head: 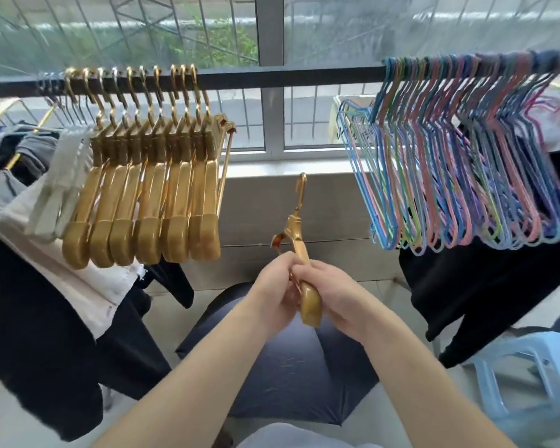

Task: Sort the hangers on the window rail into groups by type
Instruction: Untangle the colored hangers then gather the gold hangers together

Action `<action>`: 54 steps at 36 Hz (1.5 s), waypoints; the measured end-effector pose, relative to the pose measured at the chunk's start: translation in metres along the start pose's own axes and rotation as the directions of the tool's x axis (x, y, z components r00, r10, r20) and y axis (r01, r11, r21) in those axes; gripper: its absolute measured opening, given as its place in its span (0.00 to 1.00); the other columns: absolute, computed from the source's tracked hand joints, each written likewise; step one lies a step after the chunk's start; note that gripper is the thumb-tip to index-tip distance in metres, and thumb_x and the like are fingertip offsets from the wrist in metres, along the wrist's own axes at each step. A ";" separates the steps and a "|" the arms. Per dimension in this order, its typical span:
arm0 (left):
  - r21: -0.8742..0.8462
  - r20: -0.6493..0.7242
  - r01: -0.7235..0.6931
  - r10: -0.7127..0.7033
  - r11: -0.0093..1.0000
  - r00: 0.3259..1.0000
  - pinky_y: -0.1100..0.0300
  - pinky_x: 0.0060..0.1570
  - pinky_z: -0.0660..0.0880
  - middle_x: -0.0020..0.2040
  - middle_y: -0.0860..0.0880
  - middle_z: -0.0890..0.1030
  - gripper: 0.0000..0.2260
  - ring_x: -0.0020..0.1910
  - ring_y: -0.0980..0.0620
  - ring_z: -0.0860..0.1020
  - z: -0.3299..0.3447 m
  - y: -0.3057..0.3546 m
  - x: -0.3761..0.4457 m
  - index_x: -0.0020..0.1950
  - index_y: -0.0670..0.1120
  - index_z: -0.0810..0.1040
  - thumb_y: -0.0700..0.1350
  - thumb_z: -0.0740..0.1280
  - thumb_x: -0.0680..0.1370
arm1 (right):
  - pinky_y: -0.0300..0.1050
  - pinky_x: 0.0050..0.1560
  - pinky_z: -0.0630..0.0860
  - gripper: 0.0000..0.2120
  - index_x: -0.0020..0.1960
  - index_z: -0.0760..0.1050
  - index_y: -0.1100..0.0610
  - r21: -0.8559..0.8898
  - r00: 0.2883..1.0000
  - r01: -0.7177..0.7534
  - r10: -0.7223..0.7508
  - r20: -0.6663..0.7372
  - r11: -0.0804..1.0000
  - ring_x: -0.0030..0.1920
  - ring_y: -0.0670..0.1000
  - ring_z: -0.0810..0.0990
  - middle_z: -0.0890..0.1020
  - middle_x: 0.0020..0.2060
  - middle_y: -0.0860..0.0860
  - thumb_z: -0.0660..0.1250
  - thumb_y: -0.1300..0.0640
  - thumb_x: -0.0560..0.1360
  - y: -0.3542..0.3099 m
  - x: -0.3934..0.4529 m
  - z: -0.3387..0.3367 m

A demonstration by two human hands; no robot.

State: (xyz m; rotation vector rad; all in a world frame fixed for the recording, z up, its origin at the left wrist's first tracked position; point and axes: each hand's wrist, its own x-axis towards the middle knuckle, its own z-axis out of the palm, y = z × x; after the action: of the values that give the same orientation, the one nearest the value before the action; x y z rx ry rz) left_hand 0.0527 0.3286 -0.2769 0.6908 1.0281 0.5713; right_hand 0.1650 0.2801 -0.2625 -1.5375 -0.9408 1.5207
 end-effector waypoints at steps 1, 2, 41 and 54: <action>0.006 0.030 0.004 -0.004 1.000 1.000 0.48 0.53 0.74 0.40 0.43 0.78 0.15 0.44 0.45 0.78 0.002 0.004 0.001 0.55 0.38 0.80 0.46 0.65 0.75 | 0.56 0.61 0.78 0.12 0.60 0.79 0.61 -0.021 1.000 0.018 -0.018 0.000 1.000 0.49 0.53 0.84 0.86 0.46 0.57 0.64 0.57 0.82 -0.004 -0.002 -0.006; 0.030 0.071 -0.009 0.007 1.000 0.997 0.50 0.51 0.76 0.41 0.43 0.78 0.15 0.42 0.47 0.78 0.003 0.006 0.001 0.57 0.37 0.79 0.44 0.65 0.75 | 0.56 0.62 0.78 0.11 0.60 0.79 0.64 -0.042 0.999 0.033 -0.033 0.001 0.999 0.48 0.54 0.83 0.84 0.47 0.60 0.64 0.61 0.81 -0.007 -0.004 -0.012; 0.560 -0.069 -0.425 0.551 0.711 0.832 0.49 0.58 0.82 0.49 0.49 0.85 0.13 0.53 0.50 0.83 0.017 0.086 -0.062 0.49 0.51 0.85 0.41 0.62 0.84 | 0.51 0.43 0.67 0.25 0.77 0.63 0.56 -0.826 0.640 -0.126 -0.591 -0.491 0.550 0.42 0.60 0.72 0.76 0.53 0.59 0.53 0.60 0.80 -0.091 -0.002 -0.064; 0.693 -0.103 -0.355 0.574 0.627 0.812 0.54 0.48 0.81 0.48 0.53 0.85 0.12 0.47 0.51 0.84 -0.003 0.088 -0.066 0.49 0.52 0.83 0.42 0.61 0.84 | 0.50 0.43 0.69 0.22 0.76 0.65 0.49 -0.833 0.657 -0.201 -0.560 -0.505 0.515 0.42 0.60 0.74 0.79 0.43 0.58 0.56 0.53 0.82 -0.097 -0.006 -0.067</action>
State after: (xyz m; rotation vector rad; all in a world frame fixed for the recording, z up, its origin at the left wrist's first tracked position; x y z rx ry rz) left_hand 0.0138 0.3402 -0.1749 1.5745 1.3757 0.8095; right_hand 0.2325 0.3160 -0.1726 -2.3290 -1.3500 0.0039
